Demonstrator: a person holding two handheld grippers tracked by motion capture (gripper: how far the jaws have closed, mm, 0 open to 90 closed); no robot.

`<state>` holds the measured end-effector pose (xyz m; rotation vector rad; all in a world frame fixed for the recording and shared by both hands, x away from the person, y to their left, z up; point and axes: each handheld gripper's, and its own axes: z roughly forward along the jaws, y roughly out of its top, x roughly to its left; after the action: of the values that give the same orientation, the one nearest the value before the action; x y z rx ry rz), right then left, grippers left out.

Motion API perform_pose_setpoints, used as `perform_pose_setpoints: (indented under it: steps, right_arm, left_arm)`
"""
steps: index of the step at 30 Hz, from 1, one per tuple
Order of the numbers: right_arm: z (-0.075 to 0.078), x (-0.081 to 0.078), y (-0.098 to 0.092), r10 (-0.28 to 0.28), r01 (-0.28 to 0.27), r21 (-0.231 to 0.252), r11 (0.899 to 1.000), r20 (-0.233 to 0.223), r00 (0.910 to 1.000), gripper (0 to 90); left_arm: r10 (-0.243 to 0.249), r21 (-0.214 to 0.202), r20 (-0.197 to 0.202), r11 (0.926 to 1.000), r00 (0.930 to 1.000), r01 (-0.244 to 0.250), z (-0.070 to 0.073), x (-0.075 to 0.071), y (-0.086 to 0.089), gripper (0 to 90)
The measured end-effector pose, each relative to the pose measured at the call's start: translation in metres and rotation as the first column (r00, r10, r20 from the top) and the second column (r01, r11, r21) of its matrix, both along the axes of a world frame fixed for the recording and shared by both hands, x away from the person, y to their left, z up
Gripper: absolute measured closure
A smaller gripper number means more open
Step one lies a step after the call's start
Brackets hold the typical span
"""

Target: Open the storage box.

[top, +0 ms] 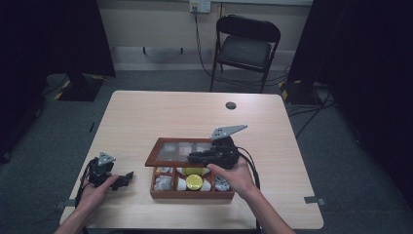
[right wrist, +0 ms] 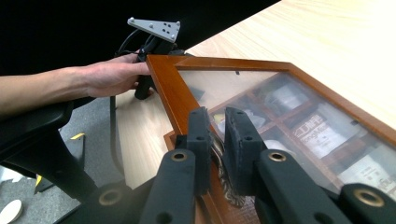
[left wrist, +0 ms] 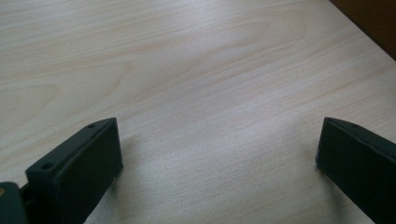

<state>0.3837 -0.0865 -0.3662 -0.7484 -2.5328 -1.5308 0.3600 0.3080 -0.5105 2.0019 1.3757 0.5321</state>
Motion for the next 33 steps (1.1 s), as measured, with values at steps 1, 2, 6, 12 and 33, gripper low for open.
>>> perform_pose_setpoints:
  steps: [1, 2, 6, 12, 33]
  right_arm:
    - [0.002, 0.002, 0.000, 0.003, -0.003, -0.003, 1.000, -0.001, 1.0000, 81.0]
    - [0.003, 0.003, 0.000, 0.003, -0.003, -0.001, 1.000, -0.004, 1.0000, 81.0]
    - [0.007, 0.006, 0.000, 0.005, -0.005, -0.003, 1.000, -0.002, 1.0000, 81.1]
    - [0.010, 0.012, 0.000, 0.015, -0.015, 0.000, 1.000, -0.019, 0.9997, 81.1]
    - [0.030, 0.033, 0.001, 0.014, -0.014, -0.003, 1.000, -0.055, 0.9984, 81.4]
  left_arm:
    - [0.002, -0.003, 0.000, 1.0000, 1.0000, -0.002, 0.000, 0.000, 0.000, 0.0]
    - [-0.006, 0.001, -0.001, 1.0000, 1.0000, 0.006, 0.000, 0.001, 0.000, 0.0]
    - [-0.006, 0.001, 0.000, 1.0000, 1.0000, 0.006, 0.000, 0.001, 0.000, 0.0]
    - [0.016, -0.005, 0.003, 0.9999, 0.9999, -0.016, 0.000, 0.001, -0.002, 0.0]
    - [0.016, -0.005, 0.003, 0.9999, 0.9999, -0.016, 0.000, 0.001, -0.002, 0.0]
